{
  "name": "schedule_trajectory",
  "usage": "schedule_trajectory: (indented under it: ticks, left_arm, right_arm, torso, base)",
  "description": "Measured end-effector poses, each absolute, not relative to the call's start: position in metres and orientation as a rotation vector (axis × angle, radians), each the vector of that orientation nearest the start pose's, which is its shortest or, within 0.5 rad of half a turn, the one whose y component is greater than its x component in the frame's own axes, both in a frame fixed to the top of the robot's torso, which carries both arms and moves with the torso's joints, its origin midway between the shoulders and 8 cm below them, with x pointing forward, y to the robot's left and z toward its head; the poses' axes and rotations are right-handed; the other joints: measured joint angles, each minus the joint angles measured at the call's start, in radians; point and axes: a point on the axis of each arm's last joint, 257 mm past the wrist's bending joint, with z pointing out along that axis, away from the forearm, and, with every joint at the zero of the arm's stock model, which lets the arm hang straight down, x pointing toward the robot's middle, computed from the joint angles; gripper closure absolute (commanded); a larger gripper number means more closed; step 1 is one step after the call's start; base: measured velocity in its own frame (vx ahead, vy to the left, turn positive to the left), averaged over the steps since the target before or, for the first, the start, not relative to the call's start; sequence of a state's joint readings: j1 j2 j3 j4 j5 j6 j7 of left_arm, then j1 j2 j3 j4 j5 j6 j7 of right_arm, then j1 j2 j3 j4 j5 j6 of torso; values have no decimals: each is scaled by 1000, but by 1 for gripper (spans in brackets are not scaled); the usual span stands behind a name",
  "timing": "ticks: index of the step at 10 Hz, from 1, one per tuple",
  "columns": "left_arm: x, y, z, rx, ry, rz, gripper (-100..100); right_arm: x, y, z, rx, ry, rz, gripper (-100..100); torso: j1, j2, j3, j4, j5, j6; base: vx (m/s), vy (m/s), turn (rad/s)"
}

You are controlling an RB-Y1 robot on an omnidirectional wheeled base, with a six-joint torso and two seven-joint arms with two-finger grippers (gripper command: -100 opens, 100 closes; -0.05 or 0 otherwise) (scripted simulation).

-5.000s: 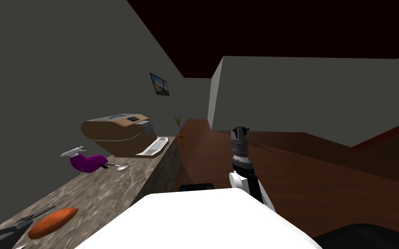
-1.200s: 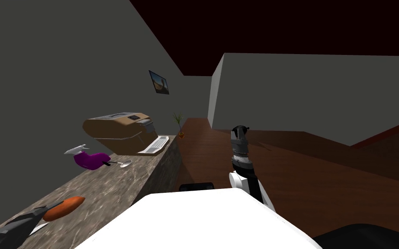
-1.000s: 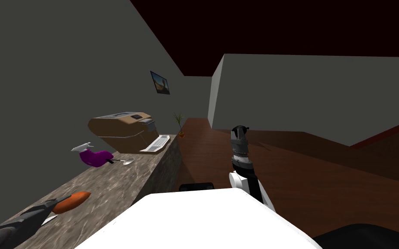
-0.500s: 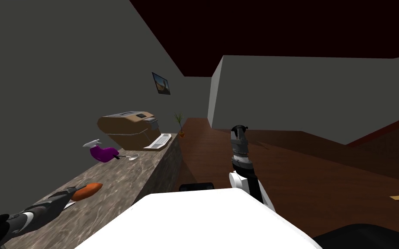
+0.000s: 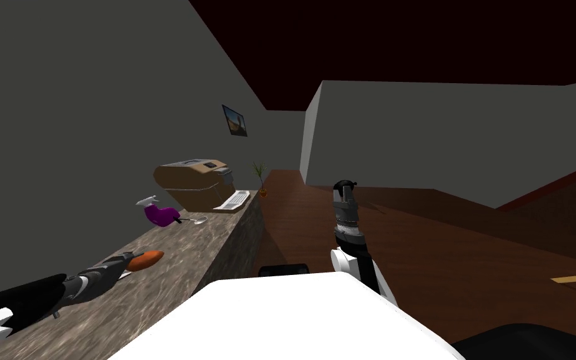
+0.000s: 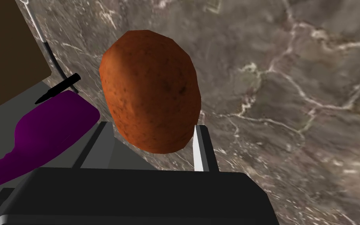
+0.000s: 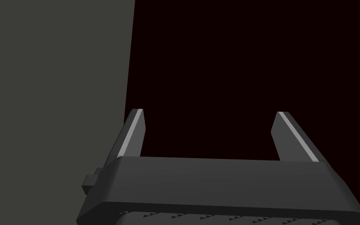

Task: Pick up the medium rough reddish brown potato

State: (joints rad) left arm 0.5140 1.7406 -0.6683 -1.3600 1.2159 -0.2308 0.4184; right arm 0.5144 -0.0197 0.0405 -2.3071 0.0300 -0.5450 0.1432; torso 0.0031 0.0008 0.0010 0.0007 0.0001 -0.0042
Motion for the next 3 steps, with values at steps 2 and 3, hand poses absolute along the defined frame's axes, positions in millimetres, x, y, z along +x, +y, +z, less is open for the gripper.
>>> schedule_trajectory:
  ticks: [2,3]
  left_arm:
    - [216,702,-302,-1838,1667,-266,100]
    - [216,702,-303,-1836,1671,-263,0]
  right_arm:
    - [332,-259,39,529,635,1200,0]
    - [332,-259,39,529,635,1200,0]
  torso:
    - [1,-5,-3,-1,0,0]
    - [1,-7,-4,-1,0,0]
  base:
    - [-2,3,5]
    - [0,0,0]
